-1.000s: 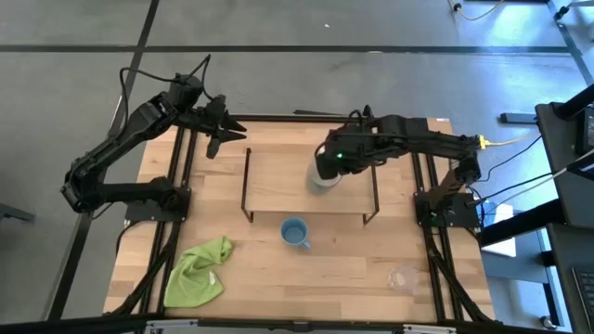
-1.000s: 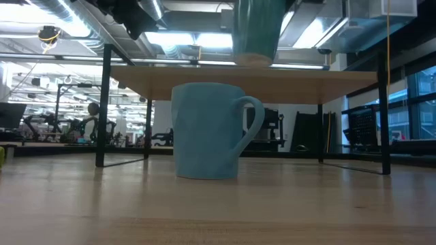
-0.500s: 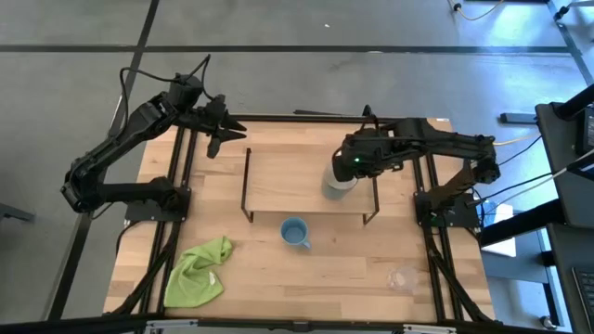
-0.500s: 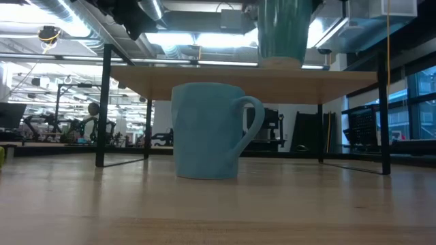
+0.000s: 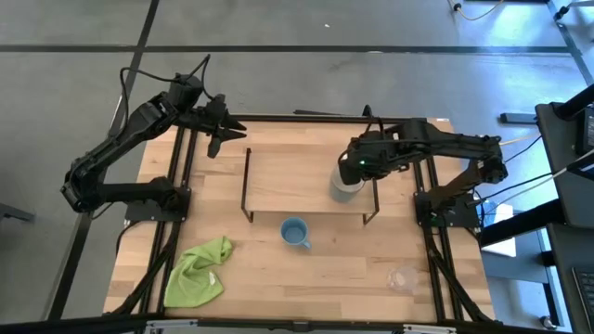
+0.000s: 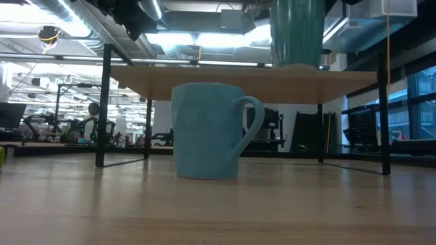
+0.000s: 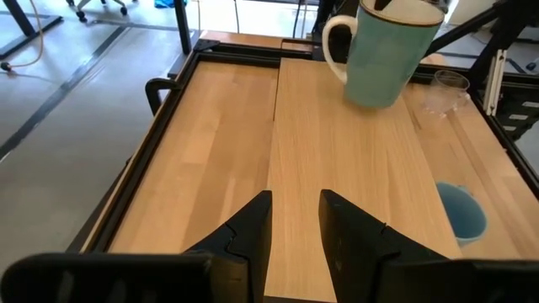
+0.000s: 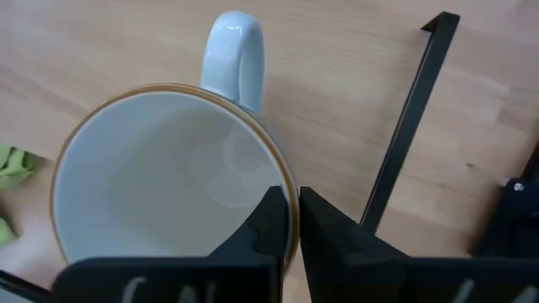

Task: Stack small to large cups/mugs on shelf
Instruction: Put the light blue mug on the shelf

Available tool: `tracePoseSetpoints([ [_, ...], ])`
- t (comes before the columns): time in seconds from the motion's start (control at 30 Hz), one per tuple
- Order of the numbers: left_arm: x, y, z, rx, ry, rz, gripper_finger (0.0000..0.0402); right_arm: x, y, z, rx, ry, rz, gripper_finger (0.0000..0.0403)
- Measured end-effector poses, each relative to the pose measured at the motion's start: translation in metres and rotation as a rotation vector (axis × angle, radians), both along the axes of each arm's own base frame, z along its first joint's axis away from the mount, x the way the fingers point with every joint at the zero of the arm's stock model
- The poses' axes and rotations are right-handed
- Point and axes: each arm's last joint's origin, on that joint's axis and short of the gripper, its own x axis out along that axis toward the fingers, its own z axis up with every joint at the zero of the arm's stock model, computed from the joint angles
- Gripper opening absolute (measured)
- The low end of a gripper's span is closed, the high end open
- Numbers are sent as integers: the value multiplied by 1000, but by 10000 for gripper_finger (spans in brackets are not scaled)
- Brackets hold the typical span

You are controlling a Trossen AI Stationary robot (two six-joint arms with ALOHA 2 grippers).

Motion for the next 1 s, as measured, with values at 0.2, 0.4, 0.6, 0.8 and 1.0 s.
tracePoseSetpoints([
  [0.2, 0, 0, 0, -6, 0, 3, 95, -7, -2, 6, -36, -23, -3, 26],
  [0.4, 0, 0, 0, -6, 0, 3, 95, -6, -4, 4, -42, -10, 32, 26],
  [0.6, 0, 0, 0, -6, -1, 3, 95, -6, -4, 4, -47, -6, 58, 26],
  [0.8, 0, 0, 0, -6, -1, 3, 95, -6, -9, 4, -58, -1, 63, 26],
  [1.0, 0, 0, 0, -7, -1, 3, 95, -6, -16, 4, -66, 6, 65, 26],
])
